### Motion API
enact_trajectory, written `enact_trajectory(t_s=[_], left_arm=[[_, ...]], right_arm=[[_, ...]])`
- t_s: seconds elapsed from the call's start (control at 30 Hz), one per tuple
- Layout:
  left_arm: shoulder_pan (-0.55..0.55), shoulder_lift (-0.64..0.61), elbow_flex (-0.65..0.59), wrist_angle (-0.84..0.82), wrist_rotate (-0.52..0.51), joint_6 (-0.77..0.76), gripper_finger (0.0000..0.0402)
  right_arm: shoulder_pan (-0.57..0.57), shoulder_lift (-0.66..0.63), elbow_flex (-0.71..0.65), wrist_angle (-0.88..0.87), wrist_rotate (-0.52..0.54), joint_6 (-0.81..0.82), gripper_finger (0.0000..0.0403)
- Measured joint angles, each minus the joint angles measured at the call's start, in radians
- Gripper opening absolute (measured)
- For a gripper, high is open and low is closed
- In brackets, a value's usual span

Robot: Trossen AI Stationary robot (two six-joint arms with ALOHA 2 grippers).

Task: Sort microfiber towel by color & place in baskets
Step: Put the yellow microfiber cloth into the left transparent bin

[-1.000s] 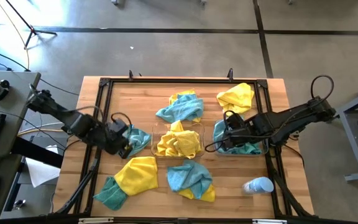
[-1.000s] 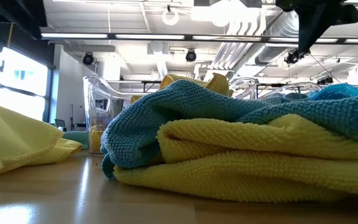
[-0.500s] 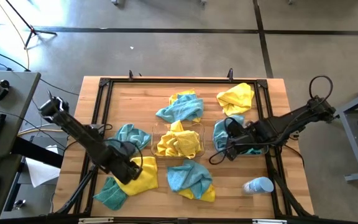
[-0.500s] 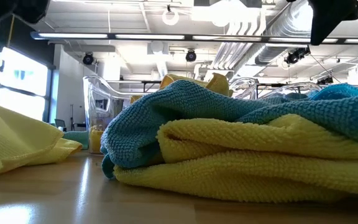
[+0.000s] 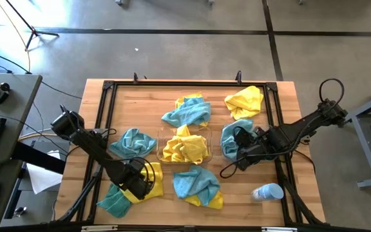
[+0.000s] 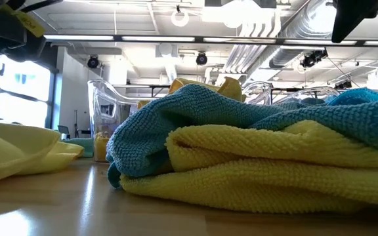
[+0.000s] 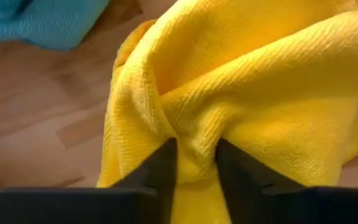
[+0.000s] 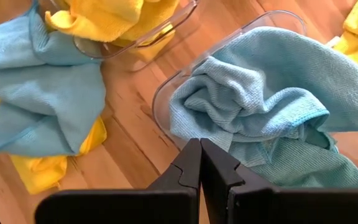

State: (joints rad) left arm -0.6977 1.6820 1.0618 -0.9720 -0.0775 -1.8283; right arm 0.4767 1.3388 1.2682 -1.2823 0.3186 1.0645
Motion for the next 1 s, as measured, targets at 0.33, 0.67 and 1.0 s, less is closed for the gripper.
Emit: enact_trajectory(t_s=[0.33, 0.67, 1.0], left_arm=[[-0.071, -0.073, 0.229, -0.261, -0.13, -0.09, 0.0002], [-0.078, -0.062, 0.706, -0.557, -0.429, 0.047, 0.0001], [0.097, -0.059, 0.901, -0.441, -0.677, 0.442, 0.0]], right_arm=[[0.024, 0.0, 0.0, 0.0, 0.022, -0.034, 0.0], [0.024, 0.0, 0.0, 0.001, 0.067, -0.052, 0.0], [0.023, 0.0, 0.0, 0.008, 0.098, -0.053, 0.0]])
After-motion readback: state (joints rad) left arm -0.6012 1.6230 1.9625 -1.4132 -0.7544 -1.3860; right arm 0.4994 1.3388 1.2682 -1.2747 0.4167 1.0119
